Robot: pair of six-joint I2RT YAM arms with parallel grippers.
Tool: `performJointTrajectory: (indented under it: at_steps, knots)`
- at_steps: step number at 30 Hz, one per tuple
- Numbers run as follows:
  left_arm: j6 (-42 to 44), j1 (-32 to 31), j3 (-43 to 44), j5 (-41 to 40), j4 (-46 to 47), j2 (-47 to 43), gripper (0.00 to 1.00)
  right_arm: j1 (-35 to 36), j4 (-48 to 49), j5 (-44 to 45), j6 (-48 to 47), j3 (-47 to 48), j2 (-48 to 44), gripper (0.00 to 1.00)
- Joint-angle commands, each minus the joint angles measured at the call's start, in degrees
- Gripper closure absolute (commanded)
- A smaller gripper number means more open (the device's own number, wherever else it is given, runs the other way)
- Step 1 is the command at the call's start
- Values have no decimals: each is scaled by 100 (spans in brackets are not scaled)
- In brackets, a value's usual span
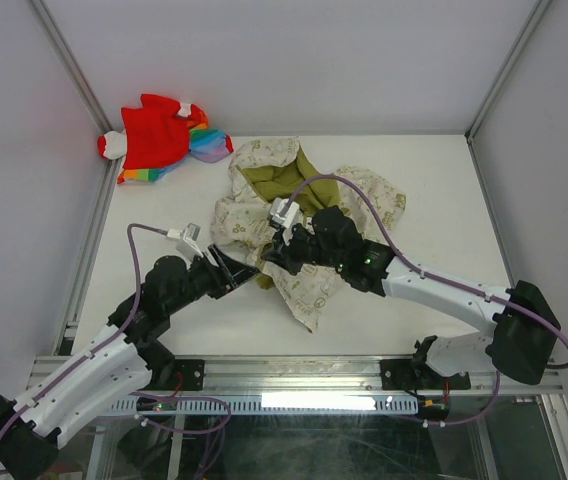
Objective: Zip up the jacket
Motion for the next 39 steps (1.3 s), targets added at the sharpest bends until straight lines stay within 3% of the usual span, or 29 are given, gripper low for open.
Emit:
performJointTrajectory:
  at_steps: [1, 14, 20, 22, 24, 32, 39]
  knots:
    - [-706, 1, -332, -605, 374, -352, 46, 129, 598, -75, 370, 342, 45, 100]
    - [-1297, 1, -1065, -824, 1968, -688, 56, 229, 693, -90, 595, 220, 82, 100]
    - [-1273, -2, -1068, -654, 2264, -412, 74, 232, 694, -64, 633, 227, 121, 100]
    - [-1273, 0, -1093, -635, 2312, -413, 90, 232, 655, -23, 601, 227, 139, 100]
    - [-1240, 1, -1075, -601, 2189, -458, 100, 226, 508, 356, 517, 277, 148, 100]
    - [-685, -2, -572, -287, 899, -736, 100, -350, -139, 1573, 263, 628, 328, 100]
    - [-20, -4, 87, -581, -846, -884, 100, -1756, -314, 1890, 334, 666, 413, 100]
